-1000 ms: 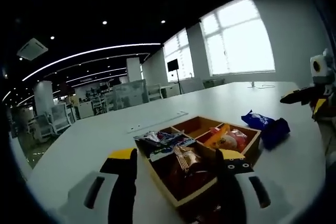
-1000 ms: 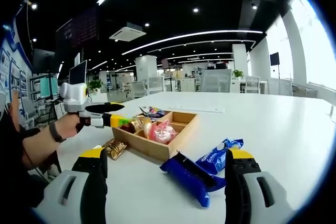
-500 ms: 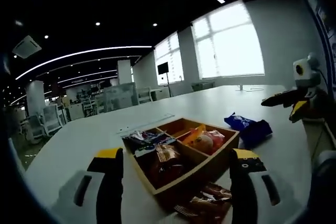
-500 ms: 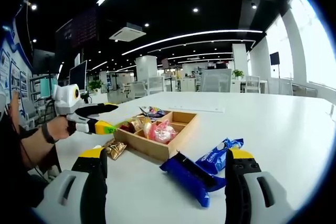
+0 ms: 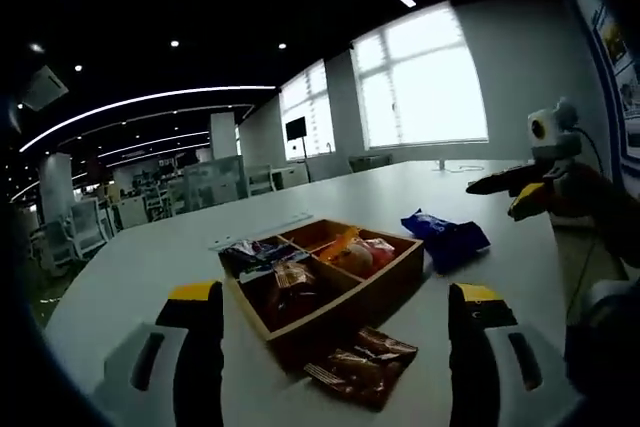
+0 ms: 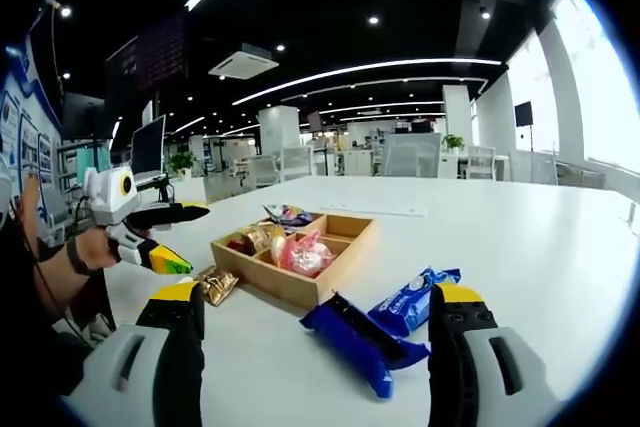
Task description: Pick up the scattered marshmallows, QQ candies, Oreo cookies, and mixed nuts on the table and sort them into separate containers
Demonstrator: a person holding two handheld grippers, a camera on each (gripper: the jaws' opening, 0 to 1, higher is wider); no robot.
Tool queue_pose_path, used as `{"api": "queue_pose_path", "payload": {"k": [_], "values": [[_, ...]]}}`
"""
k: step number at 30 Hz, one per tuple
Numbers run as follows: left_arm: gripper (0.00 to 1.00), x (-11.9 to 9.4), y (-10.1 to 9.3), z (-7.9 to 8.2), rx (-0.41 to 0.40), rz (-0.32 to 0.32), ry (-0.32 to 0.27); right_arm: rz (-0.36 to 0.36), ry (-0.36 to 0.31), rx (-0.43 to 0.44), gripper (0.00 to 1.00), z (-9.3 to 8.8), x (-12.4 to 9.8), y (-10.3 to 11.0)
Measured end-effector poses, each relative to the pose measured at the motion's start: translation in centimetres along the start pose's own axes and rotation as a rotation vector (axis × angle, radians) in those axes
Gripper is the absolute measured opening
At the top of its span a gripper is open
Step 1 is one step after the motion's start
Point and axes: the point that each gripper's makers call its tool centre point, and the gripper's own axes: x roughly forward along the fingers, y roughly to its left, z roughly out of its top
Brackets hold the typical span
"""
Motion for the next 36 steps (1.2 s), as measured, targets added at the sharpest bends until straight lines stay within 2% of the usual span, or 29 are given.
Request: {"api": "queue_pose_path", "payload": {"k": [11, 21, 25, 36], "values": [[0.97, -1.2, 0.2, -2.0, 0.010, 0.003, 0.041, 0.001, 0.011, 0.006, 0.88, -0.5, 0.1, 0.0], [0.97, -2.4, 0.4, -3.1, 0.010, 0.002, 0.065, -0.003, 0.008, 0.007, 0.88, -0.4, -0.1, -0.2], [0.97, -2.9, 0.6, -3.6, -0.005, 0.006, 0.074, -0.008, 0.021, 0.016, 0.89, -1.0, 0.1, -0.4], [0.97, -4.3, 0.6, -3.6, 0.016, 0.010, 0.093, -0.004, 0.018, 0.020, 0.89, -1.0, 0.2, -0.7]]}}
